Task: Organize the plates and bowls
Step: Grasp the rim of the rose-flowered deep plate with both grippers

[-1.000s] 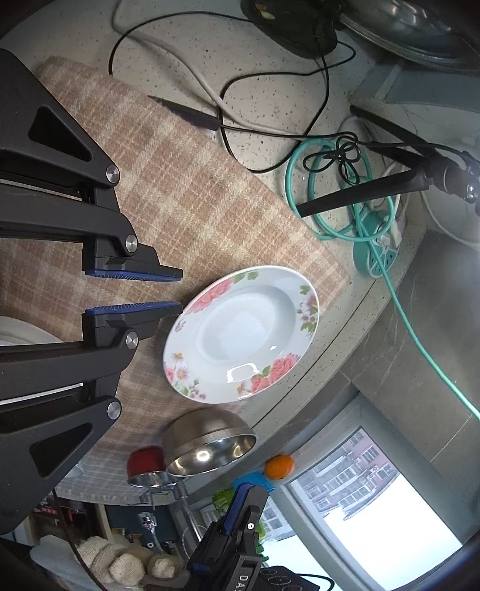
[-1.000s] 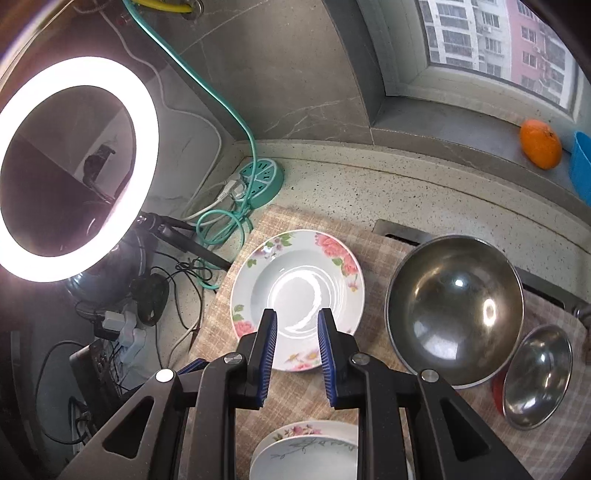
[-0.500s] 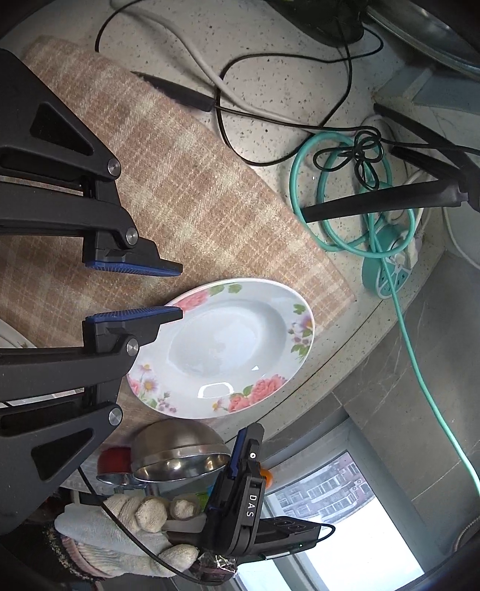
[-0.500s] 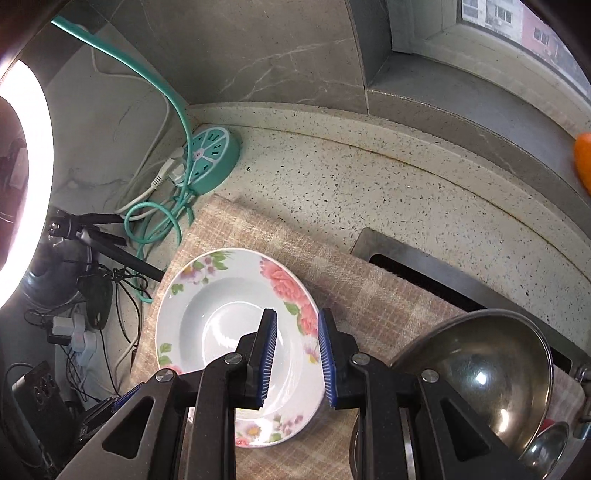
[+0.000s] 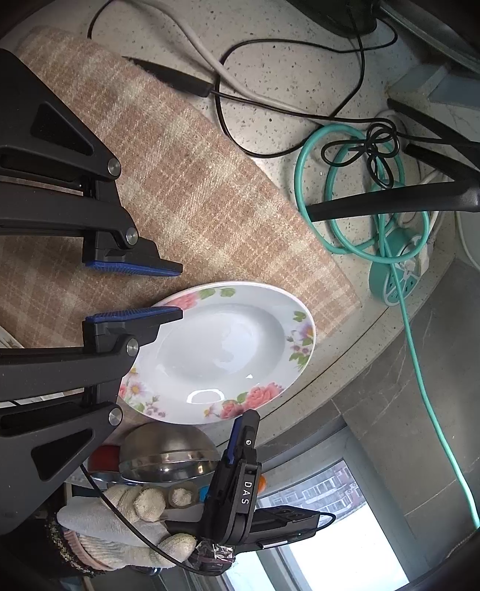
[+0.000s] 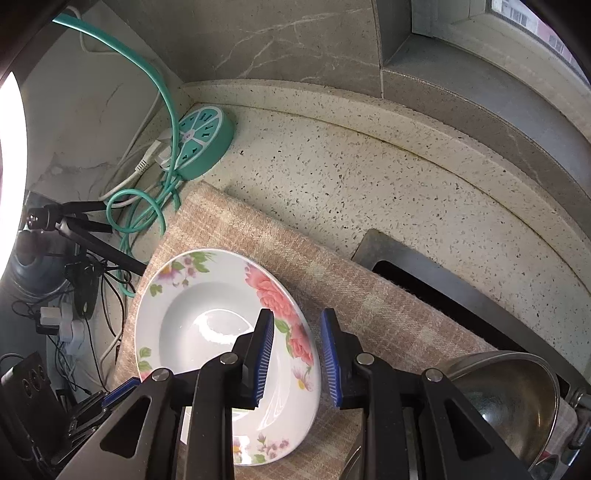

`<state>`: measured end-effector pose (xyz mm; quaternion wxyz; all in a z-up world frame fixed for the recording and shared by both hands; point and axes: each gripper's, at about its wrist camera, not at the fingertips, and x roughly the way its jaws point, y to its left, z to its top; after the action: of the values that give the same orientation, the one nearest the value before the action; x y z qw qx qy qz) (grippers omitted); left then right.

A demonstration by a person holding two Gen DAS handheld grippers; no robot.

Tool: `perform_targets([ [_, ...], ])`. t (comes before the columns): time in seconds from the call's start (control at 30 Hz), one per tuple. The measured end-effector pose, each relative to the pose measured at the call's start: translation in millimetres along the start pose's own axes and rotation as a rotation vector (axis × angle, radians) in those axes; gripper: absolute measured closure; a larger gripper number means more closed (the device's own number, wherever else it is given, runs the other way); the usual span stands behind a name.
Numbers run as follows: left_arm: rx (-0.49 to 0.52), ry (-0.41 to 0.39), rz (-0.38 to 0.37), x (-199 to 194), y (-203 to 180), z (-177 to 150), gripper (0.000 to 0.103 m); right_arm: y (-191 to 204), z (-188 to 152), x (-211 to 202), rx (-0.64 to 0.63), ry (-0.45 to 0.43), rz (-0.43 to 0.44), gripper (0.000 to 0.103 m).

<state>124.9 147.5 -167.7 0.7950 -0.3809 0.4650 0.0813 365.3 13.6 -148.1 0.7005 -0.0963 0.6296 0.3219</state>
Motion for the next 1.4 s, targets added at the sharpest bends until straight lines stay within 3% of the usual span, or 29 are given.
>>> perform_targets([
  [1.4, -0.007, 0.009, -0.001, 9.0, 2.3, 8.0, 0.094, 12.9, -2.4, 15.6, -0.014, 0.046, -0.002, 0.082],
])
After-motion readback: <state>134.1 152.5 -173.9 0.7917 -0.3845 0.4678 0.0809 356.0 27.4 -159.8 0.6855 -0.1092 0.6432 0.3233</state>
